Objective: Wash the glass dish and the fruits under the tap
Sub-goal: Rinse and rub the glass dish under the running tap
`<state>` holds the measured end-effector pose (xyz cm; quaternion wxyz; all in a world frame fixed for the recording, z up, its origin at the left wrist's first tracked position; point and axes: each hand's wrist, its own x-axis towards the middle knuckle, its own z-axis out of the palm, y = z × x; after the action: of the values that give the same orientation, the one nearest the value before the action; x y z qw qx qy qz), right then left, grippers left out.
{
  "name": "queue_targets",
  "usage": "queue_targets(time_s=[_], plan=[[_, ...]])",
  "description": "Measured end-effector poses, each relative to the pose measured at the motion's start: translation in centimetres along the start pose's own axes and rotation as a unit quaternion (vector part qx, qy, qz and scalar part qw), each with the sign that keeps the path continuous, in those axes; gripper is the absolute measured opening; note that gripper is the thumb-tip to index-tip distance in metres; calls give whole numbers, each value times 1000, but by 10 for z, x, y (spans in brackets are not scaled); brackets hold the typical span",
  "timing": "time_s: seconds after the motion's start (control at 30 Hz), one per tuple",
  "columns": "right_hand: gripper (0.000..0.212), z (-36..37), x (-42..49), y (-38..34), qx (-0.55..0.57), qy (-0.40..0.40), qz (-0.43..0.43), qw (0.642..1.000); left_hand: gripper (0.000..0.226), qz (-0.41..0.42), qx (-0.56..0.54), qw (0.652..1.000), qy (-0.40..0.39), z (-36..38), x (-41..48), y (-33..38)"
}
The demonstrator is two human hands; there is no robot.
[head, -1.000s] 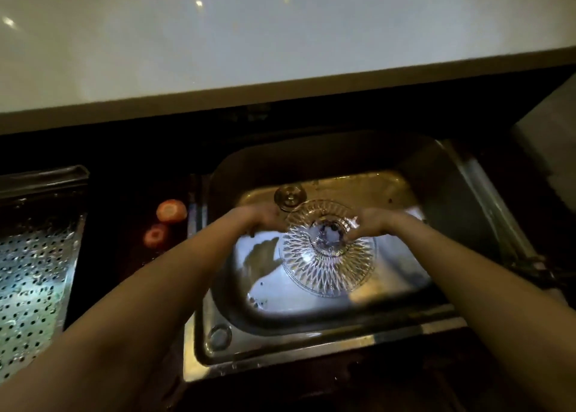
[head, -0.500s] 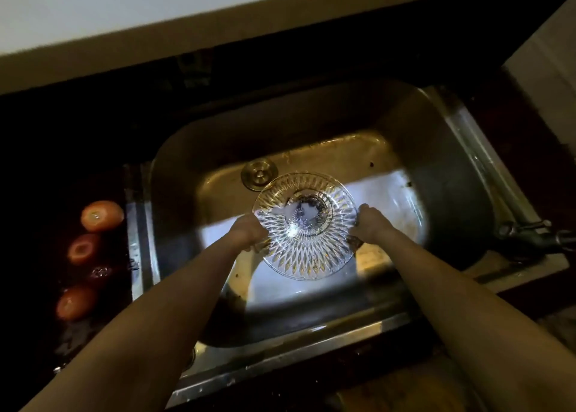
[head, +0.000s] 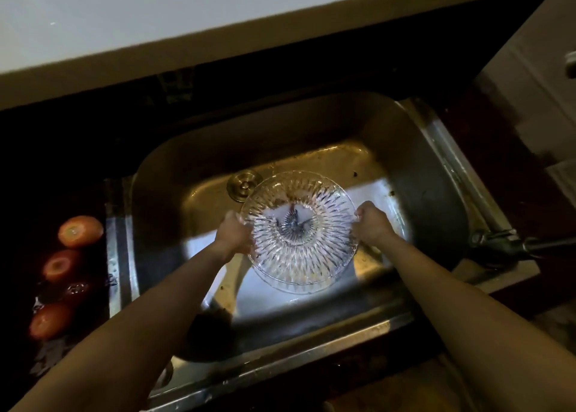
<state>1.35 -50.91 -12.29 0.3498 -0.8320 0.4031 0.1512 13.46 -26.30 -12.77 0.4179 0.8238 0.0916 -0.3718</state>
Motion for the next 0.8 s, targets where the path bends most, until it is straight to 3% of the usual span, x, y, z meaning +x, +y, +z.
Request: queue_targets(time_s=[0.2, 0.37, 0.43, 0.53, 0.67, 0.8], plan=[[23, -61, -24, -13, 166, 17, -34, 985, 13, 132, -73, 988, 24, 2, -31, 36], [20, -103, -51, -24, 171, 90, -63, 979, 16, 182, -129, 974, 25, 14, -56, 72], [11, -119, -64, -25, 141, 101, -75, 982, 23, 200, -130, 970, 44, 18, -65, 85], [27, -146, -90, -22, 15, 136, -110, 984, 23, 225, -132, 964, 44, 22, -75, 102], [26, -172, -127, -6, -59, 296, -113, 946, 17, 255, -133, 957, 44, 27, -84, 120], [30, -165, -143, 2, -125, 269, -55, 953, 20, 255, -151, 954, 34, 31, -90, 126]])
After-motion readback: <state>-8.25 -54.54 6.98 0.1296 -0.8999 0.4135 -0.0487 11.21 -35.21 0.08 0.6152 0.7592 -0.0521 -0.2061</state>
